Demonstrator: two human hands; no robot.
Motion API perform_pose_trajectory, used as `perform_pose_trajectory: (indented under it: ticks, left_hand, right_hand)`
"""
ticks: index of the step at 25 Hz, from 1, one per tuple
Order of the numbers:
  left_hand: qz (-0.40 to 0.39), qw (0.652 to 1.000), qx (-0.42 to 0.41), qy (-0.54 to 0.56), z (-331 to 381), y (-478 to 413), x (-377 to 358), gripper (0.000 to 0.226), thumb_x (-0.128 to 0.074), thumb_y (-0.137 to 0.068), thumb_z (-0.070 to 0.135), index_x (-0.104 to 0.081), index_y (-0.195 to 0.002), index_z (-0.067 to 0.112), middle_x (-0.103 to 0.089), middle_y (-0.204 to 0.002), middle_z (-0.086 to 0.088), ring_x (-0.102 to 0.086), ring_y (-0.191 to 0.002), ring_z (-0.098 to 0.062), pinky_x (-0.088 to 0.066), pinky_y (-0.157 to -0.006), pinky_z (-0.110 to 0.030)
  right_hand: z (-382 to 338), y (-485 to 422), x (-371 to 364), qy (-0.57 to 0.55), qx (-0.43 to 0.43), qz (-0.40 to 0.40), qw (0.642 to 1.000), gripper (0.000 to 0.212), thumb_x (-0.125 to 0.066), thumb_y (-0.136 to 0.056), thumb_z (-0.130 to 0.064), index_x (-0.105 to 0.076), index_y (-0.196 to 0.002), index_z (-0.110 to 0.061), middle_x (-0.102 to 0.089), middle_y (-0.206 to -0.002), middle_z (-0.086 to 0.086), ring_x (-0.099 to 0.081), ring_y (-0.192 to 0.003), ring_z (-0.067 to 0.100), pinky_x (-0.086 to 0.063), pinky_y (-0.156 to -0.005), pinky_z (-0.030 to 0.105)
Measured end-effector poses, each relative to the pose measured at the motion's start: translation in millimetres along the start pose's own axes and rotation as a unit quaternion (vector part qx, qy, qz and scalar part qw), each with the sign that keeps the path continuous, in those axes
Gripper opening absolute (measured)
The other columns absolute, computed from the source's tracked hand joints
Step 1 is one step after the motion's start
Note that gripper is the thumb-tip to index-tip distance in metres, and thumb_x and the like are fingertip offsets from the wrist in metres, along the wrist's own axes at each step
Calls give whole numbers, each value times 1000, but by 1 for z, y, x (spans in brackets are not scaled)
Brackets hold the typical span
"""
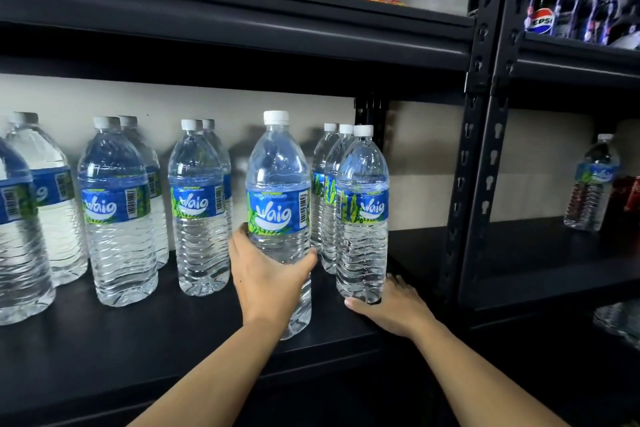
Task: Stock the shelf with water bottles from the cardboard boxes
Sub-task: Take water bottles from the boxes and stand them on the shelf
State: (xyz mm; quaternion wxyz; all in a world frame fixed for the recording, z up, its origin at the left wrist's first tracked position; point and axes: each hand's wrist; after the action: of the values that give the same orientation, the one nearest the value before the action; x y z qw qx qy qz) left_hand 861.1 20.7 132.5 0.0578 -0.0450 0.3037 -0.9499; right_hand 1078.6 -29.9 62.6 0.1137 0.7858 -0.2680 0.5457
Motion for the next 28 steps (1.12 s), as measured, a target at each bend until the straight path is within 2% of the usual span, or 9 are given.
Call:
perform_pose_trajectory:
  ticks: [3,8,11,15,18,21,24,26,28]
  left_hand:
    - [-5,1000,-12,-17,2,-1,-7,93,-91,-58,33,-41,-133,9,-47,-123,-1,-42,-113,-11,-25,-95,-14]
    - [-8,1000,-23,-10,9,-13,-22,91,-89,-61,33,-40,-134,8,-45,-125,-2,-35,-102,-2,-19,-90,-7]
    - [6,1000,-16,-11,3,-10,-33,94,-89,-60,32,-38,-136,7,-45,-127,-2,-40,-121,-14,-25,-99,-14]
    - [1,999,1,-39,-16,-8,-39,99,-90,-58,35,-37,-137,8,-44,-128,-3,-43,-125,-21,-32,-106,-28]
    - [-24,999,-4,-35,-21,-8,-37,106,-91,-57,37,-32,-140,10,-38,-127,1,-39,-125,-16,-29,-105,-23]
    - [-104,994,12,-26,-47,-1,-27,118,-93,-52,35,-23,-145,15,-32,-127,9,-31,-125,-6,-22,-111,-22]
    - [-207,974,87,-29,-75,-3,-12,117,-95,-40,42,-31,-137,29,-54,-128,6,-51,-124,-14,-40,-111,-38]
    - [-240,962,123,-45,-80,-6,-6,105,-97,-42,39,-40,-130,29,-64,-119,8,-60,-112,-12,-46,-102,-32]
    - [-221,965,133,-57,-78,-5,-7,89,-97,-46,37,-46,-119,29,-67,-111,8,-64,-104,-11,-48,-97,-30]
  right_hand:
    - [-1,-2,-2,23,-9,-7,1000,148,-11,-35,-107,-18,-156,-22,-18,-163,4,-12,-150,24,-12,-121,42]
    - [1,-1,-2,25,-7,0,1000,129,-30,-58,-99,-19,-156,-17,-18,-163,4,-11,-150,21,-12,-121,38]
    - [2,-1,-2,19,-10,5,1000,129,-30,-56,-99,-18,-156,-19,-17,-163,3,-11,-151,21,-11,-121,39]
    - [4,-6,-8,20,-13,12,1000,135,-24,-47,-105,-21,-155,-24,-22,-162,-1,-14,-150,22,-14,-120,40]
    - [3,-8,-8,27,-6,12,1000,138,-20,-41,-107,-24,-154,-28,-26,-160,-2,-17,-149,24,-16,-119,40]
    - [1,-4,-6,23,-18,22,999,140,-22,-38,-108,-30,-151,-26,-32,-157,-2,-24,-146,24,-22,-116,39]
    - [-1,3,1,1,-41,31,999,124,-39,-47,-101,-37,-144,-23,-41,-148,-1,-37,-137,25,-35,-109,38]
    - [-3,7,4,-10,-47,24,999,119,-45,-50,-97,-35,-144,-24,-40,-148,-2,-37,-137,25,-36,-108,39]
    - [-5,8,5,-14,-48,25,998,118,-46,-50,-97,-33,-144,-27,-39,-150,-2,-36,-138,26,-35,-109,41]
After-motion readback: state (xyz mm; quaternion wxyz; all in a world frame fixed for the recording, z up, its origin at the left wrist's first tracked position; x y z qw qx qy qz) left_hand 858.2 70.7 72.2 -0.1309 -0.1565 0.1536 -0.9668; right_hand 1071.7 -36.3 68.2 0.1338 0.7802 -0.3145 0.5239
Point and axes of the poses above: each hand's wrist, its own y-axis away from the middle knuckle, its own x-axis out of the back of the hand, z = x × y
